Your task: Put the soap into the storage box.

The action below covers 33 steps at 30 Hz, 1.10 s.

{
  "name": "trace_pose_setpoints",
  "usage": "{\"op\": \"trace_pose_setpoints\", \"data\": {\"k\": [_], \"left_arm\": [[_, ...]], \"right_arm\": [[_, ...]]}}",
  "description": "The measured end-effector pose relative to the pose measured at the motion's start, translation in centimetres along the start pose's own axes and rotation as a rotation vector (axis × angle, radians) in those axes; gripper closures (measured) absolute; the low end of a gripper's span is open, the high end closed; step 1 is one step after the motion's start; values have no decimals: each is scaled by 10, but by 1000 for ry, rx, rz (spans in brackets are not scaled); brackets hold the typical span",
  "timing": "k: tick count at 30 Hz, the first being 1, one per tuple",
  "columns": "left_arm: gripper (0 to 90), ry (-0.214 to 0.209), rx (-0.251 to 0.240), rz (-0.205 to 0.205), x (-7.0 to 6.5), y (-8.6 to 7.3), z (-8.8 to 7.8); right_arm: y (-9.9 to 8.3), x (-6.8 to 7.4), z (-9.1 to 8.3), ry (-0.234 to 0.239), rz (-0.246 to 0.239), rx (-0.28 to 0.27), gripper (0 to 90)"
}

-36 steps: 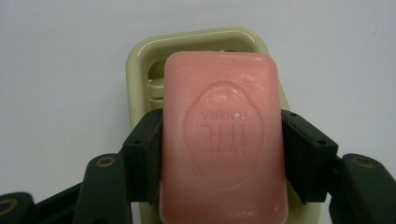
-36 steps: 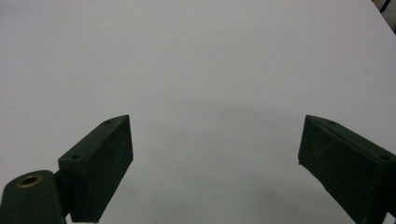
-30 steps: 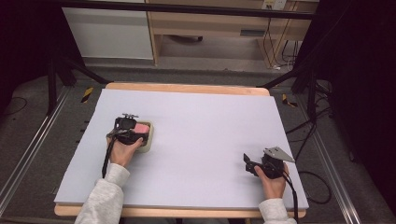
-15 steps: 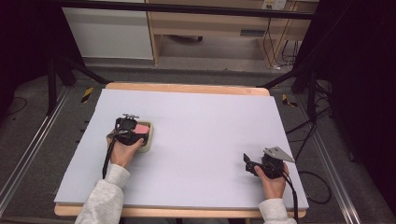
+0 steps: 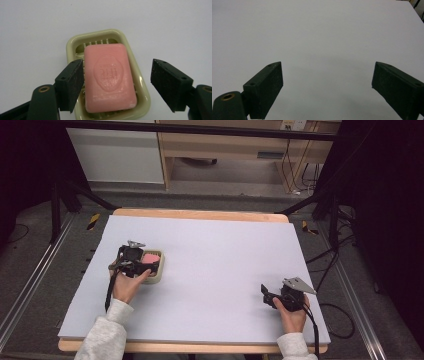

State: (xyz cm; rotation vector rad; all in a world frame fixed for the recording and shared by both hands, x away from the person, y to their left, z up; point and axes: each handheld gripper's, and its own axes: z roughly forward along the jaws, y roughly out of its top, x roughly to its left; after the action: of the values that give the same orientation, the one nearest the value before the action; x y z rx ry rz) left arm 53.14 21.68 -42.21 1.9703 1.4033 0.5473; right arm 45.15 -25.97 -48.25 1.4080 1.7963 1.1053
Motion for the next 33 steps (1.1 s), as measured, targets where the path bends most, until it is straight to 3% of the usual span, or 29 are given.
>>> {"op": "trace_pose_setpoints", "data": {"k": [10, 15, 27, 33], "left_arm": [[252, -71, -75, 40, -9, -19, -20], [248, -101, -109, 39, -5, -31, -29], [210, -56, -161, 36, 12, -61, -44], [204, -38, -202, 3, 25, -78, -54]], "right_arm": [[0, 0, -1, -8, -5, -3, 101], [0, -1, -2, -5, -5, 1, 97], [-1, -1, -6, -4, -17, 6, 84], [-1, -2, -10, -3, -18, 5, 77]]}}
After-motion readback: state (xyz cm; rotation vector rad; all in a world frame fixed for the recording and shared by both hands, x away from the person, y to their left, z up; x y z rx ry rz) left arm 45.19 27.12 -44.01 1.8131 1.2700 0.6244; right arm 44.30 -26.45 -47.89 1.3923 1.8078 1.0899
